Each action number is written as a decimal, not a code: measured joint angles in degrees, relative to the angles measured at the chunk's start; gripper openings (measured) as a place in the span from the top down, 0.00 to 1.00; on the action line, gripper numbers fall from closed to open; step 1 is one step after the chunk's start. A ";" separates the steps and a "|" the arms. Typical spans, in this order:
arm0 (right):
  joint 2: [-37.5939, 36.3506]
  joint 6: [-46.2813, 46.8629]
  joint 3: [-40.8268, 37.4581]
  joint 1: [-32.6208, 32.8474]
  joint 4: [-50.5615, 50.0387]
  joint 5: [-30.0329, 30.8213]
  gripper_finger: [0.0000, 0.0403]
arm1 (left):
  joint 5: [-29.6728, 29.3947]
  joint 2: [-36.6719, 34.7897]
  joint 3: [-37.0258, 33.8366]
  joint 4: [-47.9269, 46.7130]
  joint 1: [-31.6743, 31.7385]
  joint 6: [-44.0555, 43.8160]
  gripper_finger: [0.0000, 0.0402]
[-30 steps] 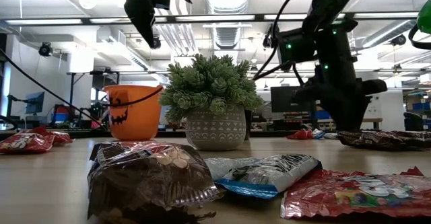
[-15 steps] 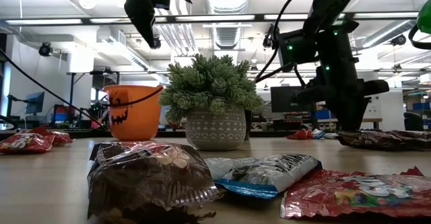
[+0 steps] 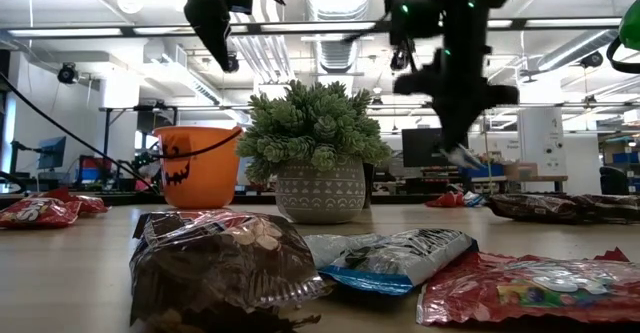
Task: Organize candy in baskets
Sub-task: Put the white chocolate bar into the black bucket, then put the brown chocolate bar into the green bucket
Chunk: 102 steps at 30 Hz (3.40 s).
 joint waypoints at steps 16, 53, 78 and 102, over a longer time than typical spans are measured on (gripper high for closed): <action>4.31 -15.39 11.37 -8.46 13.72 2.29 0.98 | 0.01 0.02 0.00 0.17 0.00 -1.15 0.72; 11.98 -32.12 22.17 -14.48 23.56 -6.96 0.83 | -8.88 0.02 0.00 0.62 0.00 -5.53 0.72; 8.98 -46.38 26.10 -16.65 19.75 -4.99 0.60 | -5.32 2.34 4.35 -14.62 -0.02 -20.05 0.63; -6.78 -38.71 26.10 -15.19 10.66 -5.37 0.56 | 12.76 1.43 4.46 -14.72 -9.64 -15.48 0.52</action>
